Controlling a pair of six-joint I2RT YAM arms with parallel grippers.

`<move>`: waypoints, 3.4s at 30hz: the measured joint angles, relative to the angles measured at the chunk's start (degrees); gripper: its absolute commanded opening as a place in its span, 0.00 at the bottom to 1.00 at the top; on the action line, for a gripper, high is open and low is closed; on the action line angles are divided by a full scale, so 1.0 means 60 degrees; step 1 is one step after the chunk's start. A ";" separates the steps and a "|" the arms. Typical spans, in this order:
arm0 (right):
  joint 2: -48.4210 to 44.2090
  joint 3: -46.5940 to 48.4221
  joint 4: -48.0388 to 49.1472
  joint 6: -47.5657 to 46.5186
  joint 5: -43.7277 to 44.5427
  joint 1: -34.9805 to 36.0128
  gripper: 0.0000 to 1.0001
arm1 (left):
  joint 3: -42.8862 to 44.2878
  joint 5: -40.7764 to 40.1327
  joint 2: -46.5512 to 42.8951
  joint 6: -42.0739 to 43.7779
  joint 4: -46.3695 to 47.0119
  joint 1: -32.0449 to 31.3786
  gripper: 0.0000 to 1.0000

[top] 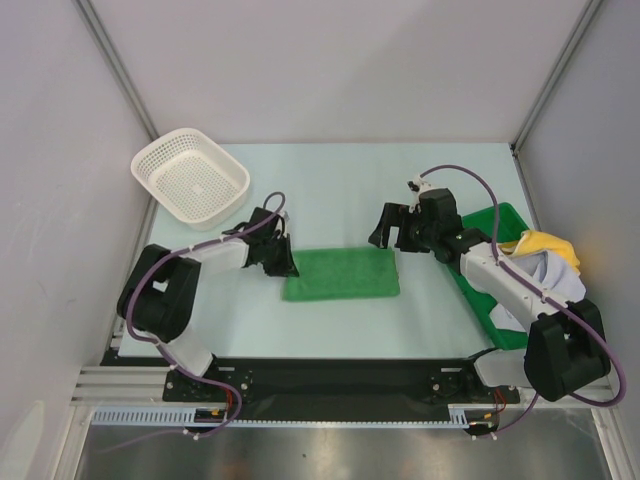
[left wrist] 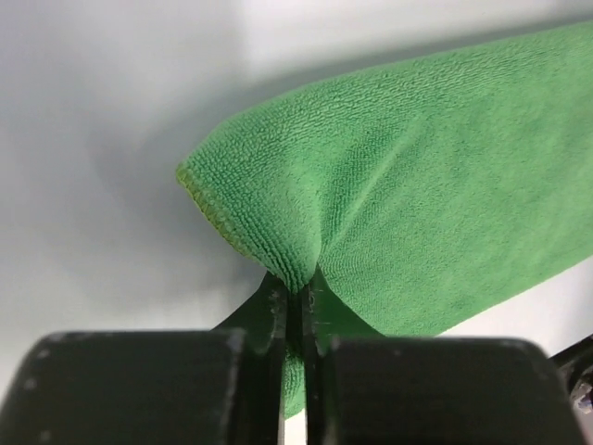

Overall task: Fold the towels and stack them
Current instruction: Neatly place the folded towel into the bin

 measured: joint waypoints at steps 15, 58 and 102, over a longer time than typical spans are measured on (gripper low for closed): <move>-0.0455 -0.0004 -0.0193 -0.0076 0.0011 -0.0029 1.00 | 0.3031 -0.4484 0.0168 0.2590 -0.4816 -0.0237 0.00; 0.0841 0.0288 0.0127 -0.0306 0.0106 0.0299 1.00 | 0.9220 -0.7752 0.5122 0.9566 0.1228 0.4364 0.00; 0.1708 0.1756 -0.0623 -0.0211 0.1395 0.0827 1.00 | 1.2280 -0.7566 0.6215 0.7981 -0.0022 0.3595 0.89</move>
